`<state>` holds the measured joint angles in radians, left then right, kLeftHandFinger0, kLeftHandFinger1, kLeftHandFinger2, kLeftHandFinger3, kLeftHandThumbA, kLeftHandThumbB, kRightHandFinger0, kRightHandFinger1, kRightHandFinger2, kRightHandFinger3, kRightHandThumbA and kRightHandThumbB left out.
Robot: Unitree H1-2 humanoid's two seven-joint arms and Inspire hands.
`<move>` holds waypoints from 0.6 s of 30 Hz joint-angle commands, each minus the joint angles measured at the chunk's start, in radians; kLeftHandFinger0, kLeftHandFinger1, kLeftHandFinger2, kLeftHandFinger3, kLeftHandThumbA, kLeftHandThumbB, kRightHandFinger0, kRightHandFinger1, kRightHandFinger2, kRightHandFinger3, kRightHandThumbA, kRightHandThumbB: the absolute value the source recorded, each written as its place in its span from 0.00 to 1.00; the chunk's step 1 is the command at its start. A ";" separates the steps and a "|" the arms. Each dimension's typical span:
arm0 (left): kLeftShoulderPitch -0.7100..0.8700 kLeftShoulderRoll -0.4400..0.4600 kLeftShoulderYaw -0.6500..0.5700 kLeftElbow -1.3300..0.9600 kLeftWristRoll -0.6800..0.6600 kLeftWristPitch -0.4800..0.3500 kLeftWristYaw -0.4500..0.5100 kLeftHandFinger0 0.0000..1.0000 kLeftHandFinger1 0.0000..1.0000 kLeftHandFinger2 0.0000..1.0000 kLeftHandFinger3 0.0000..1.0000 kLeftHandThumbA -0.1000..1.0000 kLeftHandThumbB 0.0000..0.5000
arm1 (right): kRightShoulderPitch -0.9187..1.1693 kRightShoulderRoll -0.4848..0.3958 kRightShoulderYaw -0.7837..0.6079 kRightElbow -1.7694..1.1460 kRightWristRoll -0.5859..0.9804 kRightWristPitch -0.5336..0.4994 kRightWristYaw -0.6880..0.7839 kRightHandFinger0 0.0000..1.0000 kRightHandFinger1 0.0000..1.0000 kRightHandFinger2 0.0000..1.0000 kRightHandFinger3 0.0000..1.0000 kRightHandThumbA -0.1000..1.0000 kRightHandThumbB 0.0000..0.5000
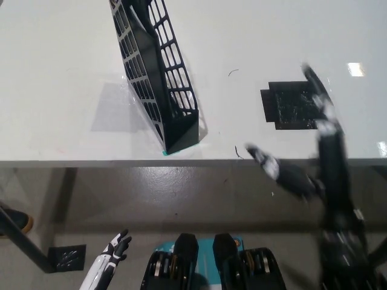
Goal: A notebook is kept standing on the table on the right hand side and a black shelf is kept on the left hand side and the robot uses its right hand to grab the notebook and places it in the shelf
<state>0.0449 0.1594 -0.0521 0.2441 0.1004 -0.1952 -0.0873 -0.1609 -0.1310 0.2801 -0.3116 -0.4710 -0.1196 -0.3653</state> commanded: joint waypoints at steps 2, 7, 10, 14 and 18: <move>-0.019 0.014 -0.002 -0.027 0.031 -0.054 0.017 1.00 1.00 1.00 1.00 1.00 0.17 | 0.184 -0.058 -0.023 -0.127 0.079 -0.175 0.034 1.00 1.00 1.00 1.00 1.00 0.78; -0.019 0.010 0.006 -0.034 0.034 -0.037 0.023 1.00 1.00 1.00 1.00 1.00 0.14 | 0.200 -0.044 -0.056 0.124 0.105 -0.255 0.010 1.00 1.00 1.00 1.00 1.00 0.73; -0.024 0.011 0.008 -0.028 0.039 -0.047 0.026 1.00 1.00 1.00 1.00 1.00 0.14 | 0.183 -0.018 -0.083 0.262 0.158 -0.307 0.008 1.00 1.00 1.00 1.00 1.00 0.71; -0.023 0.012 0.011 -0.039 0.036 -0.031 0.020 1.00 1.00 1.00 1.00 1.00 0.15 | 0.167 -0.002 -0.097 0.414 0.166 -0.350 -0.004 1.00 1.00 1.00 1.00 1.00 0.67; -0.036 0.012 0.014 -0.021 0.030 -0.050 0.017 1.00 1.00 1.00 1.00 1.00 0.16 | 0.149 0.015 -0.087 0.549 0.255 -0.350 0.004 1.00 1.00 1.00 1.00 1.00 0.68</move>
<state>0.0322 0.1595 -0.0451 0.2405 0.1281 -0.2036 -0.0848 0.0120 -0.1305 0.2018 0.1926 -0.3113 -0.3792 -0.3537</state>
